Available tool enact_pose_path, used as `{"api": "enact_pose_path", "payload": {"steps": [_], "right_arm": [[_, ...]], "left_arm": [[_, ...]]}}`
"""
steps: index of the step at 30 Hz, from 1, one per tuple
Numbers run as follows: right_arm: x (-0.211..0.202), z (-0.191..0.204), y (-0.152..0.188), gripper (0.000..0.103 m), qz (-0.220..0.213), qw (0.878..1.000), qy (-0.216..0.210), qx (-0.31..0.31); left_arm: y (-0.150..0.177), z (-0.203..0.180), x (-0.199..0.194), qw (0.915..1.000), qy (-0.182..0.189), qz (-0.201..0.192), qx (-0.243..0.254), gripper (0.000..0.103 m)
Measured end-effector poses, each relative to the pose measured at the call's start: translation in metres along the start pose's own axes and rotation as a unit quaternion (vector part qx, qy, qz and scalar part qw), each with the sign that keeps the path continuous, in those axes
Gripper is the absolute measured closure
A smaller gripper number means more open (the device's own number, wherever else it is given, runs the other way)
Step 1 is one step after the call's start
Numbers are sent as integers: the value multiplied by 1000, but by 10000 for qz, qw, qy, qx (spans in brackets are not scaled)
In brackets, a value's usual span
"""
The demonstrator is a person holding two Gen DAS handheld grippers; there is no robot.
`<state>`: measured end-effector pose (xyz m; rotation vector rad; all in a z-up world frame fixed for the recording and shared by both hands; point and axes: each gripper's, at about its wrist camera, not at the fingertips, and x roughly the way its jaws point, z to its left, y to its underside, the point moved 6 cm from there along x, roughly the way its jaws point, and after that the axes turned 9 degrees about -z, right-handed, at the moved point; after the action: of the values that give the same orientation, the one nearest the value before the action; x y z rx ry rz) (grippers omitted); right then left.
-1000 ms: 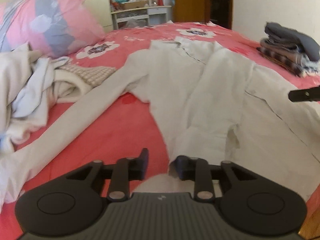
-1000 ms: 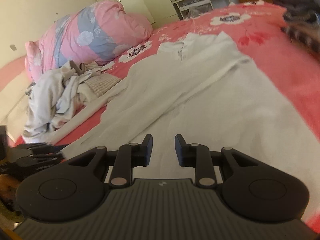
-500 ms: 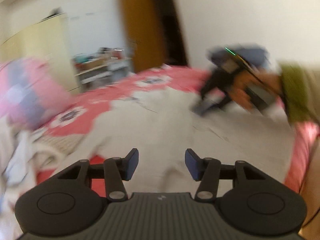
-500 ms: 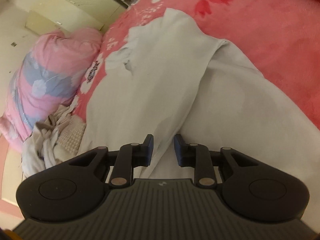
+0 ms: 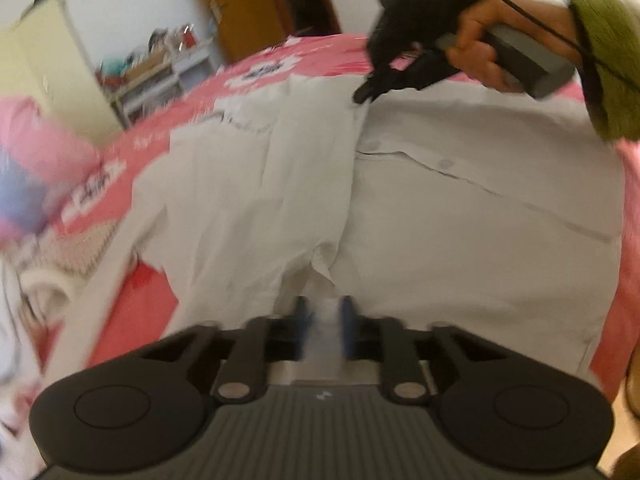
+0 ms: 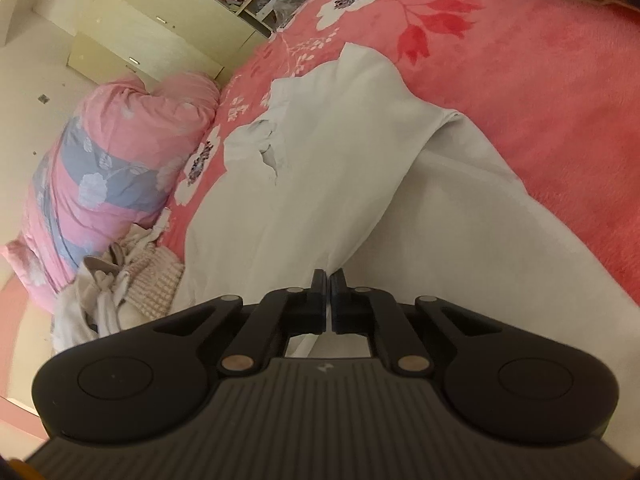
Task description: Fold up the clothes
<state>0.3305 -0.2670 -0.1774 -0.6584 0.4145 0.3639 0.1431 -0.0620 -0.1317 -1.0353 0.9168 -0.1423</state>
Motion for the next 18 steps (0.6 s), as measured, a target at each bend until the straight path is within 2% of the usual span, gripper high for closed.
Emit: {"api": "enact_pose_path", "payload": {"steps": [3,5,8,10,13,15,18], "right_arm": [[-6,4,-7,103,-34,9999,-118,-8],[-8,4,-12,103,-21,9998,-36,-199],[-3,-8,-10,103,219,9978,312,-543],[4,-18,-5,102,445,9941,578,-802],[-4,-17,-3,99,392,9946,491,-829],[-15,-14,-4,91,330,9929,570,-987],[-40,-7,-7,86,124,9876,676,-1412]], "left_arm": [[-8,21,-19,9948,505,-99,-879,93],[-9,38,-25,9813,989,-120,-1648,93],[6,59,-8,9566,1318,373,-2574,93],[19,68,4,9467,1204,686,-2908,93],[19,70,-4,9348,1450,687,-3170,89],[13,73,-21,9433,1379,459,-2984,70],[2,76,-48,9556,1248,96,-2669,63]]}}
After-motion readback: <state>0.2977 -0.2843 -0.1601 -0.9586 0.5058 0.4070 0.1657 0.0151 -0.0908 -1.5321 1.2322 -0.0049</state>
